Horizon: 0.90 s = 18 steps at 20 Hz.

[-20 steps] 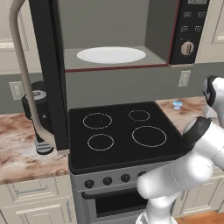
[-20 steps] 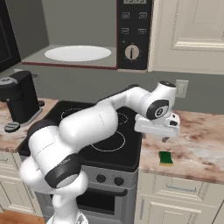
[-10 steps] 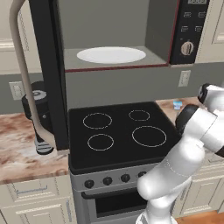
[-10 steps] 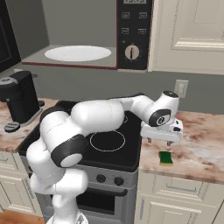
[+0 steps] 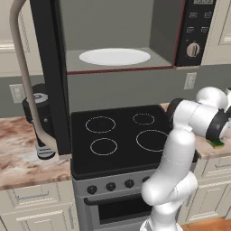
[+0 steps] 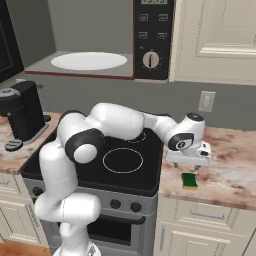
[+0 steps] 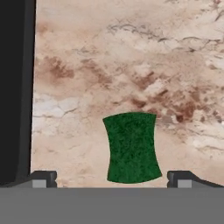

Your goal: Place the sponge inside the microwave to prepare for sanitizing.

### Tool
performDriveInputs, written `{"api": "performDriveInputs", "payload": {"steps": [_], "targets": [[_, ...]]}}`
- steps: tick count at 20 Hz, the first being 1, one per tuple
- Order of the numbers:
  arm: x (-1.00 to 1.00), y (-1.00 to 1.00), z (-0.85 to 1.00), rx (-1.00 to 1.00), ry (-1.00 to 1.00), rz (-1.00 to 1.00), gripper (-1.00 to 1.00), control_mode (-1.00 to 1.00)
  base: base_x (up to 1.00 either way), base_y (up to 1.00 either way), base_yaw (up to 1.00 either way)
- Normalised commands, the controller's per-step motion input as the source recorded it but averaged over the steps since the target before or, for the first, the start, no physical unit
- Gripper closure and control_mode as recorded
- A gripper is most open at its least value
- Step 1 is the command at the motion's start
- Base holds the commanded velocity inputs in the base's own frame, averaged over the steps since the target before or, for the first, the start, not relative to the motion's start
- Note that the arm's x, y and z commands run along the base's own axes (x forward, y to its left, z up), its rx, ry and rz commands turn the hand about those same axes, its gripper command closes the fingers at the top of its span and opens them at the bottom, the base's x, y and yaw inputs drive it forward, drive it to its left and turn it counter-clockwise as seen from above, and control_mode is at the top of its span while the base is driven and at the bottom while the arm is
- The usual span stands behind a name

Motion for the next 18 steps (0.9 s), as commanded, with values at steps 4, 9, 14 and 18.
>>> {"api": "performDriveInputs", "payload": {"steps": [4,9,14,18], "targets": [[0.28,-0.32,-0.25,-0.01,0.00,0.00,-1.00,-1.00,0.00,0.00,0.00],[0.26,-0.26,-0.19,0.00,0.00,0.00,-1.00,-1.00,0.00,0.00,0.00],[0.15,-0.13,-0.14,0.00,0.00,0.00,-1.00,-1.00,0.00,0.00,0.00],[0.01,-0.01,-0.08,0.00,0.00,0.00,-1.00,-1.00,0.00,0.00,0.00]]}}
